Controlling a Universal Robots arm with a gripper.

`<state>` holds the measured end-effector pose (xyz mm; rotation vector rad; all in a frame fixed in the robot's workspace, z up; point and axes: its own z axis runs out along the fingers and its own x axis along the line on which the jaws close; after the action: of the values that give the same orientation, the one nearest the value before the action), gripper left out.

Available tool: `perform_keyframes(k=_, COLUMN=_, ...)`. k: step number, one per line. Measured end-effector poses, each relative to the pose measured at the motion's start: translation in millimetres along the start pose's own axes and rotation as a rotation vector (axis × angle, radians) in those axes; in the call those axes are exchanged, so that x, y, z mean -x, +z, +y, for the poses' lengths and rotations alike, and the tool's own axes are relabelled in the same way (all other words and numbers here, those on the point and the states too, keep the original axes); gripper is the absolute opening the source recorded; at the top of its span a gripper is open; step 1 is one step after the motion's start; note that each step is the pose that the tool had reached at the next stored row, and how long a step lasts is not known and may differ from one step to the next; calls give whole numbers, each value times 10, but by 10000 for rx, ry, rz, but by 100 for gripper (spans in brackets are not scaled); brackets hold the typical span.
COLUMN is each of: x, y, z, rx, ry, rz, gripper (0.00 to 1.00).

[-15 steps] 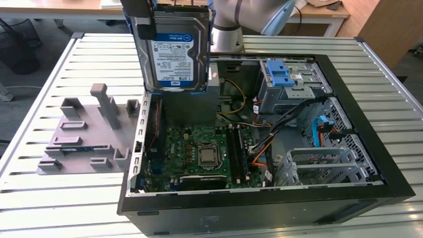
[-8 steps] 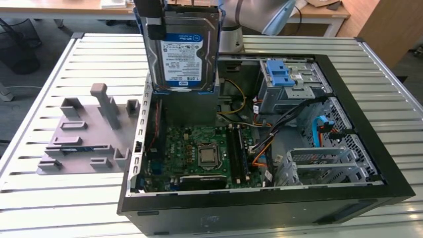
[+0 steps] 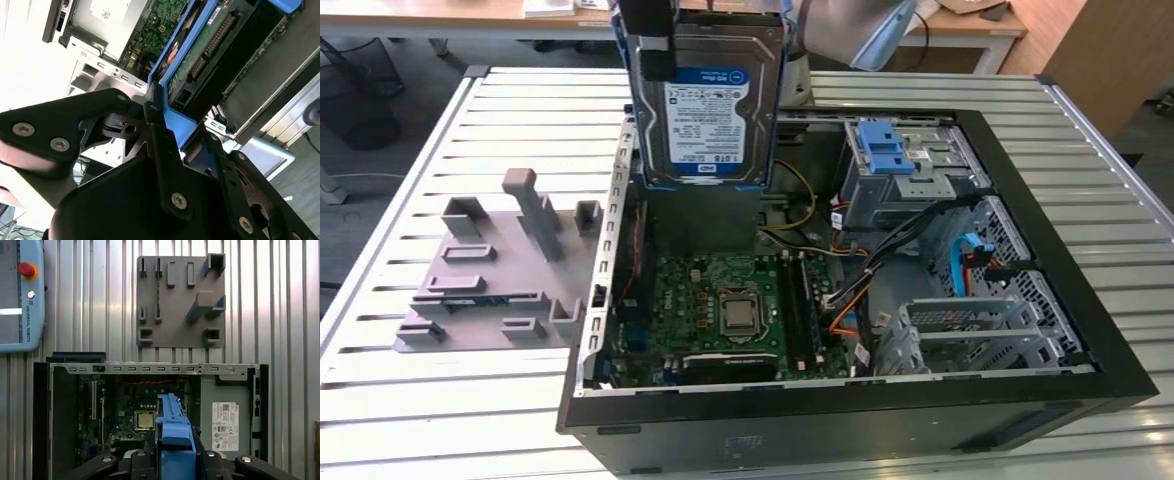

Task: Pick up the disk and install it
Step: 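Pick up the disk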

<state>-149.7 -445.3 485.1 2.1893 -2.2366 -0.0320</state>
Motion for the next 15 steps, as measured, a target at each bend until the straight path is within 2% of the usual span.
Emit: perform_keyframes(k=15, x=-1, y=-6, z=-258, rx=4, ry=0, rz=0, gripper=36)
